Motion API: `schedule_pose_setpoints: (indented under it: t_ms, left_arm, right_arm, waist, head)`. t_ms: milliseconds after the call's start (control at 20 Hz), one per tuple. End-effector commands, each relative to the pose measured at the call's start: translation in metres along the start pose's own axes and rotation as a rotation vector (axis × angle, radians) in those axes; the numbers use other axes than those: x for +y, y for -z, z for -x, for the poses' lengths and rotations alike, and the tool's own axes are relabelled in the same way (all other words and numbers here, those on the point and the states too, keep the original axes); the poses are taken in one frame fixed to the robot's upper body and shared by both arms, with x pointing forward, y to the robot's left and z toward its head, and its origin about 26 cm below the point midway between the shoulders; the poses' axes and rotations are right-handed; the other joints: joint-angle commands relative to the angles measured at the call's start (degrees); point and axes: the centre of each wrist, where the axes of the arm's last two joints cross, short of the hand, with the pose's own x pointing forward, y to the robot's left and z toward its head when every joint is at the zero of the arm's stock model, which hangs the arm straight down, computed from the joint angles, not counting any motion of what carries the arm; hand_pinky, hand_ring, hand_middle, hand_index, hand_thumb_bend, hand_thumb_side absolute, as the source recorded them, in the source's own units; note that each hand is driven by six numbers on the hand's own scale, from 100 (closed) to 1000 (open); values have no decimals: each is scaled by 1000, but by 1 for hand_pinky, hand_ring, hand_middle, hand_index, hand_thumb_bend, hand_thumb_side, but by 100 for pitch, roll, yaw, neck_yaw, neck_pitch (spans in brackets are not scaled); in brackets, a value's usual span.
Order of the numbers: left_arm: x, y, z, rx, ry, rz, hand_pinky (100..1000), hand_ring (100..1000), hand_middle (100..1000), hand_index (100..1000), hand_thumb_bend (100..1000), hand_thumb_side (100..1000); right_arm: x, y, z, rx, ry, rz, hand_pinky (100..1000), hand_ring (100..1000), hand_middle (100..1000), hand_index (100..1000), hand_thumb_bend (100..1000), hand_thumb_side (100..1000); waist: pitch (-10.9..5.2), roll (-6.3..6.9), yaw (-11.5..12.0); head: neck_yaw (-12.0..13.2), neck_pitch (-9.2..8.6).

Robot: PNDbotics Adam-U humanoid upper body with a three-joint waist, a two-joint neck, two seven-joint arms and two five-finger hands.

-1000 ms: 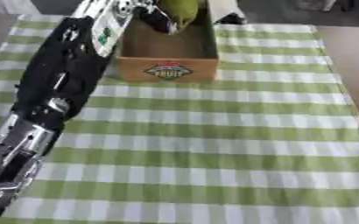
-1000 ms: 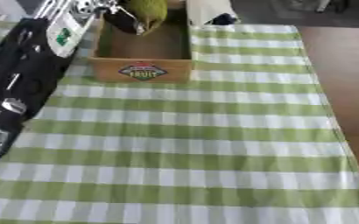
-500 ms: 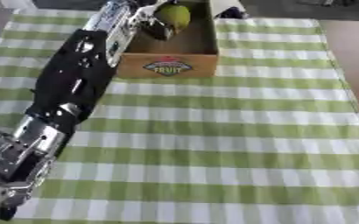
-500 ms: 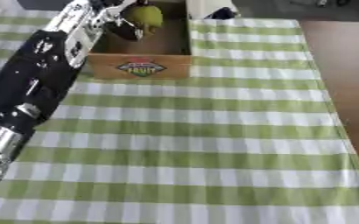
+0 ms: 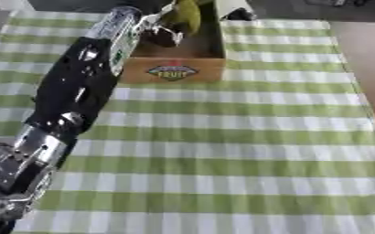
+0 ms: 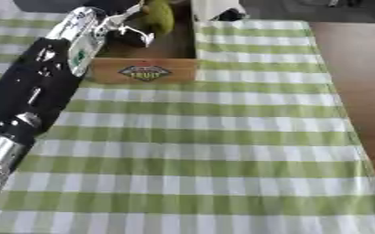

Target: Pick up objects on the table and place them in the box.

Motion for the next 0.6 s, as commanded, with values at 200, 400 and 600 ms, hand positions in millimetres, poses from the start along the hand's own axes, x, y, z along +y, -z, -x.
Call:
schedule_pose_setpoints:
  t_ms: [200, 400, 600]
  left_arm:
    - [39, -12, 15, -20, -93, -191, 864, 891, 796, 889, 301, 602]
    - [85, -43, 15, -92, -259, -481, 755, 800, 706, 813, 100, 499]
    - [122, -94, 8, -223, -344, -716, 727, 773, 674, 797, 100, 409]
  right_arm:
    - [-4, 4, -6, -28, -8, 1, 936, 757, 627, 814, 100, 585]
    - [-7, 6, -6, -32, -23, 7, 936, 757, 627, 813, 100, 584]
    - [-10, 6, -7, -33, -43, 9, 935, 756, 627, 813, 100, 584]
  waist:
    - [-133, -7, 12]
    - [-147, 2, 60]
    - [-179, 36, 132]
  head:
    - [-52, -72]
    - [-142, -53]
    - [-277, 0]
